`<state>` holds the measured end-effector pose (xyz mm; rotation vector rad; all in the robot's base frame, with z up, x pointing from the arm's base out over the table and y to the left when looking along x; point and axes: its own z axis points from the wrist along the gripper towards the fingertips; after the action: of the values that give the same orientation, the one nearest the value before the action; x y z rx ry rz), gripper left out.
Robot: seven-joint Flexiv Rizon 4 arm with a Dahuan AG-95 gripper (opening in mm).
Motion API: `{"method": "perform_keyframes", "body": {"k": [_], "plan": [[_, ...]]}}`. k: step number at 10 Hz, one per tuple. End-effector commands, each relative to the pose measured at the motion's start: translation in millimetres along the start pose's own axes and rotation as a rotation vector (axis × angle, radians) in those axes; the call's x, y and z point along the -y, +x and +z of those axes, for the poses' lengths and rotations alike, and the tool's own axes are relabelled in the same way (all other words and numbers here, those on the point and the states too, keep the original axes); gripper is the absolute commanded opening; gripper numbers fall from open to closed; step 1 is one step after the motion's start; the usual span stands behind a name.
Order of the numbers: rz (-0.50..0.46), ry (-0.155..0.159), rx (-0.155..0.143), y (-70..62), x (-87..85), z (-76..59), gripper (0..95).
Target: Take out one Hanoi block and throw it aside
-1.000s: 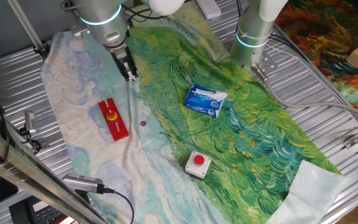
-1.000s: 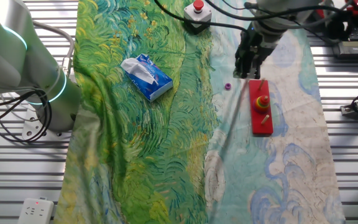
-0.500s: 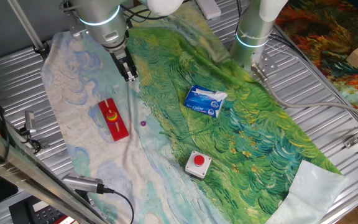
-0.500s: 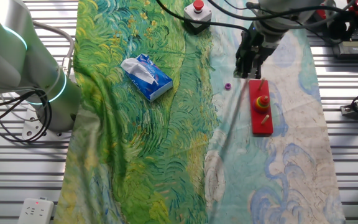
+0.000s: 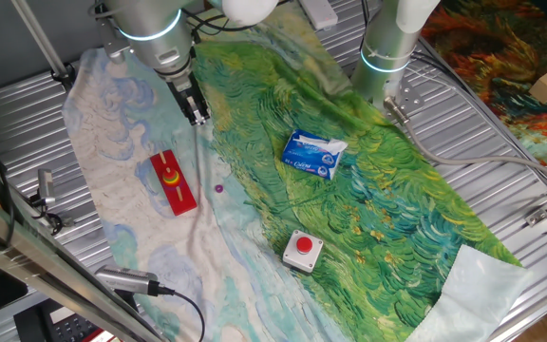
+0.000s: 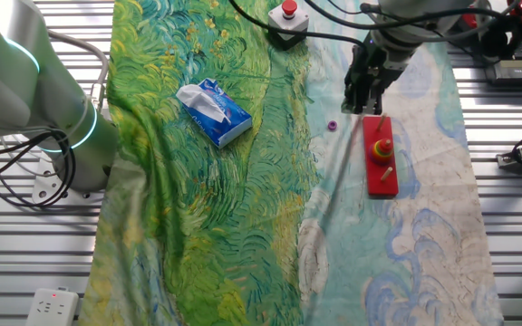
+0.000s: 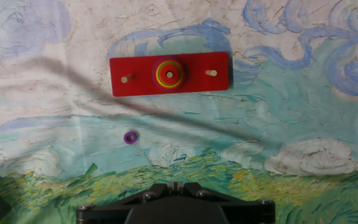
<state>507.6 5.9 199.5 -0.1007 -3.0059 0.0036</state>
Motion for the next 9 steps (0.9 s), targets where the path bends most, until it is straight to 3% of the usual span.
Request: {"method": "perform_keyframes", "body": {"k": [1,6,9], "plan": [[-0.004,-0.002,-0.001,0.9,0.3,0.1,0.0],[0.000,0.001,-0.013,0.9,0.3,0.1,0.0],[0.025,0.002,0.003,0.9,0.3,0.1,0.0]]}}
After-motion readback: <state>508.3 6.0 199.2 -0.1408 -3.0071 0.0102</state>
